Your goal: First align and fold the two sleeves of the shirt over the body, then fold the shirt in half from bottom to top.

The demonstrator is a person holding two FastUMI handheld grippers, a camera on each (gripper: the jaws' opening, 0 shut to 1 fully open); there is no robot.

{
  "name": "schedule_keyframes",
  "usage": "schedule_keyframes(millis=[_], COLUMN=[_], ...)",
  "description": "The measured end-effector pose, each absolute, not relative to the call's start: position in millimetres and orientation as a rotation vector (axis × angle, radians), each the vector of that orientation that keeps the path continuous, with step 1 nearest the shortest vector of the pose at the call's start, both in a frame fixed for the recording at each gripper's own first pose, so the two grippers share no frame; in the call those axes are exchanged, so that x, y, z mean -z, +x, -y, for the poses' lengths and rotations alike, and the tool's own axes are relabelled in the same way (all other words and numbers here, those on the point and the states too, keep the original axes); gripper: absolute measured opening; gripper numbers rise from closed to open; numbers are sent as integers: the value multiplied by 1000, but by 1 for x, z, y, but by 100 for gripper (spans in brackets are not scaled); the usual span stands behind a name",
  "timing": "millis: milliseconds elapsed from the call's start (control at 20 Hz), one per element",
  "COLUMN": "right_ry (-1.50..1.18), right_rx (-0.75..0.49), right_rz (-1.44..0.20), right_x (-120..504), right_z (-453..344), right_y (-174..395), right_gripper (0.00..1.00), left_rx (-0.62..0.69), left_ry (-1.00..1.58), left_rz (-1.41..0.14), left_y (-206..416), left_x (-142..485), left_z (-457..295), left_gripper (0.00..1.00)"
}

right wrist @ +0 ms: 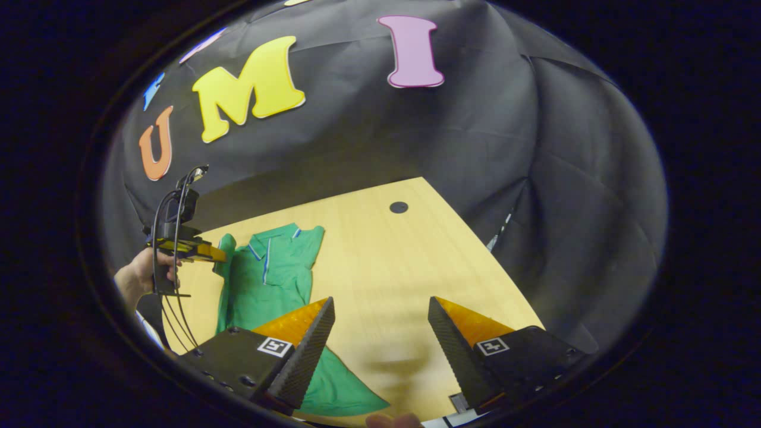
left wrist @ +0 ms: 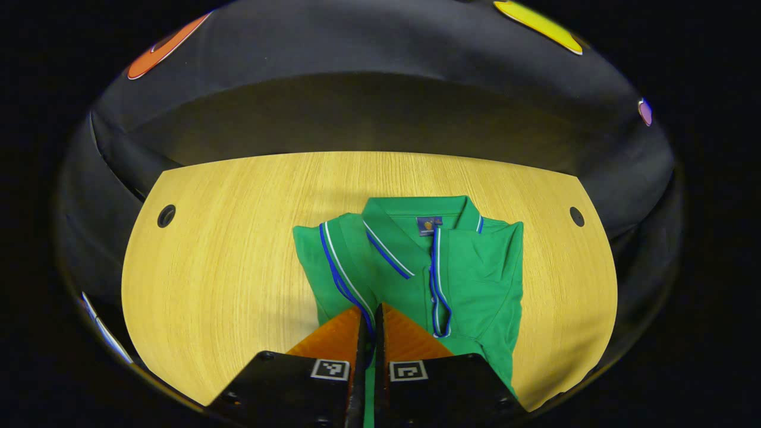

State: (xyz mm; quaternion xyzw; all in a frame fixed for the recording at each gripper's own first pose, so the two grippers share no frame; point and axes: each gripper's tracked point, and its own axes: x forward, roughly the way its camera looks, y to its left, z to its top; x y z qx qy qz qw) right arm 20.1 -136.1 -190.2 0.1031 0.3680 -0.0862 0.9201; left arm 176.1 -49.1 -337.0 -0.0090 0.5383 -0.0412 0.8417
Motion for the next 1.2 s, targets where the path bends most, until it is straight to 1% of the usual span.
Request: schedule_keyframes(millis=[50, 100, 150, 200, 250, 300, 350, 400, 450, 500, 550, 600, 650, 900, 1050, 1200], right_ry=[215, 217, 218, 217, 213, 209, 203, 192, 179, 171, 155, 129, 97, 4, -44, -57], right_rx=[186, 192, 193, 188, 182, 171, 157, 137, 114, 85, 54, 24, -7, -143, -156, -146], right_rz=[-753, -750, -747, -744, -741, -737, -735, -732, -731, -732, -732, -731, -729, -743, -770, -860], right_x=[190, 190, 191, 191, 191, 189, 187, 187, 187, 188, 188, 188, 189, 198, 213, 245], right_z=[142, 145, 146, 145, 144, 140, 135, 131, 126, 119, 109, 101, 93, 61, 63, 69], right_y=[18, 18, 18, 20, 20, 22, 23, 23, 25, 25, 26, 25, 25, 10, -6, -34], right_gripper=[96, 93, 93, 96, 96, 96, 93, 99, 96, 96, 96, 96, 96, 96, 96, 96], left_rx=[91, 99, 112, 121, 121, 117, 108, 95, 78, 69, 70, 71, 70, 62, 51, 21], left_ry=[-23, -36, -54, -68, -76, -88, -97, -96, -84, -71, -57, -44, -31, -15, -7, -14], left_rz=[-1143, -1143, -1141, -1136, -1130, -1124, -1121, -1116, -1104, -1086, -1075, -1069, -1065, -1024, -991, -988], left_y=[173, 171, 168, 165, 162, 159, 154, 149, 144, 138, 131, 121, 108, 43, -3, -50], left_x=[338, 335, 331, 332, 330, 328, 326, 325, 321, 315, 312, 309, 305, 294, 284, 289], left_z=[55, 60, 67, 72, 73, 72, 70, 64, 56, 47, 40, 34, 28, -2, -23, -53], left_gripper=[15, 19, 21, 34, 44, 62, 69, 83, 90, 94, 94, 95, 100, 100, 100, 100])
